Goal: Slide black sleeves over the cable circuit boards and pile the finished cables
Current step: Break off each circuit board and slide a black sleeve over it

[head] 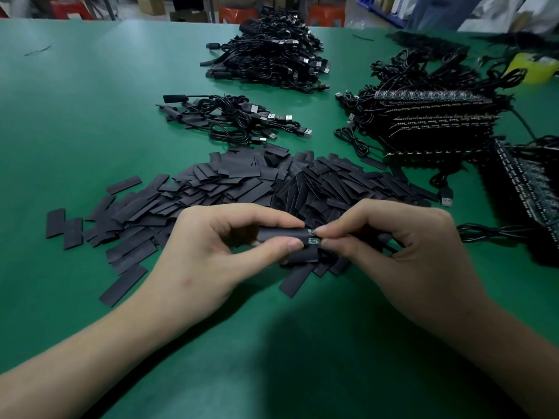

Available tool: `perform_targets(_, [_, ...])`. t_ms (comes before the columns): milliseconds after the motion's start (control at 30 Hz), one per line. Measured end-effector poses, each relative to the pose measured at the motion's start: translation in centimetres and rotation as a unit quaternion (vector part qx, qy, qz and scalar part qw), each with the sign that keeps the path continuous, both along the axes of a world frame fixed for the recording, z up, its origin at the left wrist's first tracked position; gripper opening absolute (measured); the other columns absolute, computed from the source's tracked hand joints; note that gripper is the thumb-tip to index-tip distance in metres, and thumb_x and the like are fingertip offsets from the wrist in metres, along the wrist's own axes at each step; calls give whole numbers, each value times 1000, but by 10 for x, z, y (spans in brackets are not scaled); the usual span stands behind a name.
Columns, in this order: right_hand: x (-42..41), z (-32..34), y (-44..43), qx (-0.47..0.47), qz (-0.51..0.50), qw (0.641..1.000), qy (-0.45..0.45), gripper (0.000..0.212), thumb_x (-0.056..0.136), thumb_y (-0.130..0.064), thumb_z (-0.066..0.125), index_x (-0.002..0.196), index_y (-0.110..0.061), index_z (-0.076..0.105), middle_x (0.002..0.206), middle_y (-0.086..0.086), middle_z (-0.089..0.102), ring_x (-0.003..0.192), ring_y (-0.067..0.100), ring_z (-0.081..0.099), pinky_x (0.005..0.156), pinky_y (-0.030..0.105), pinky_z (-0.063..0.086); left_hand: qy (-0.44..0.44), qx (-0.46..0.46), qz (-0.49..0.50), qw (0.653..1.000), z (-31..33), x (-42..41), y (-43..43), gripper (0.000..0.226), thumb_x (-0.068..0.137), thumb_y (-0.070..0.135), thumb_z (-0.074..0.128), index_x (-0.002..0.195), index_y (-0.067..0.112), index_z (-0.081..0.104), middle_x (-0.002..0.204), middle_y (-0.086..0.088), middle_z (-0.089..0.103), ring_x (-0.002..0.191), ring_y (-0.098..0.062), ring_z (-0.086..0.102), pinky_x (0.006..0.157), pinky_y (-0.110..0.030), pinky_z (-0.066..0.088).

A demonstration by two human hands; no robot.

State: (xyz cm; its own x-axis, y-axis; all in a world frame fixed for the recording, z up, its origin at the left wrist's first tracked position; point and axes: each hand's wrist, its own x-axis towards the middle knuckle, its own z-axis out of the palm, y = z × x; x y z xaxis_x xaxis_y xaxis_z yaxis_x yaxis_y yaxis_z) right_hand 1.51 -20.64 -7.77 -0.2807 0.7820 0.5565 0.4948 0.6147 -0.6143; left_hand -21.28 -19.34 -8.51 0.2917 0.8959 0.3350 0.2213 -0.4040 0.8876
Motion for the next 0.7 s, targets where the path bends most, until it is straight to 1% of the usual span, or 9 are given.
perform_targets(133, [-1,0,-1,1,2,1000,-1,5,85,-19,78,90,-20,78,86,-20,72,80,-4,67,69,6,43,-6,-7,0,1000,2,2,-1,18,78,21,80,94,28,79,79,10,78,69,-1,70,71,-14,53])
perform_targets(367, [-3,-1,-1,7,7,1000,7,5,85,-18,76,90,-17,78,93,-23,72,87,-10,68,74,4,45,-18,-23,3,1000,4,3,-2,19,77,20,80,93,28,79,78,8,77,68,-3,69,70,-16,54])
perform_targets(467, [-2,0,-1,7,8,1000,12,6,85,-20,76,90,-18,79,92,-21,73,86,-8,69,74,5,45,-64,-54,-21,996,6,6,-3,18,75,17,82,93,23,79,73,3,77,65,-4,70,68,-14,53])
perform_targets(567, [0,2,0,14,9,1000,3,6,85,-18,77,90,-15,79,92,-19,74,85,-6,69,73,7,46,-100,-79,-42,991,8,8,-3,18,75,11,75,92,15,78,69,3,76,63,-3,68,67,-11,52])
perform_targets(633, [2,2,1,23,12,1000,-10,4,86,-14,80,90,-14,79,90,-15,75,85,-3,70,72,11,48,-111,-93,-46,988,9,7,-2,18,74,10,74,92,12,77,68,2,75,62,-3,68,66,-10,51])
perform_targets(700, [3,1,1,32,11,999,-27,5,86,-12,80,91,-14,79,85,-10,74,81,2,69,67,16,50,-120,-106,-47,986,8,7,-2,19,73,8,74,91,11,78,68,0,75,62,-4,69,65,-10,52])
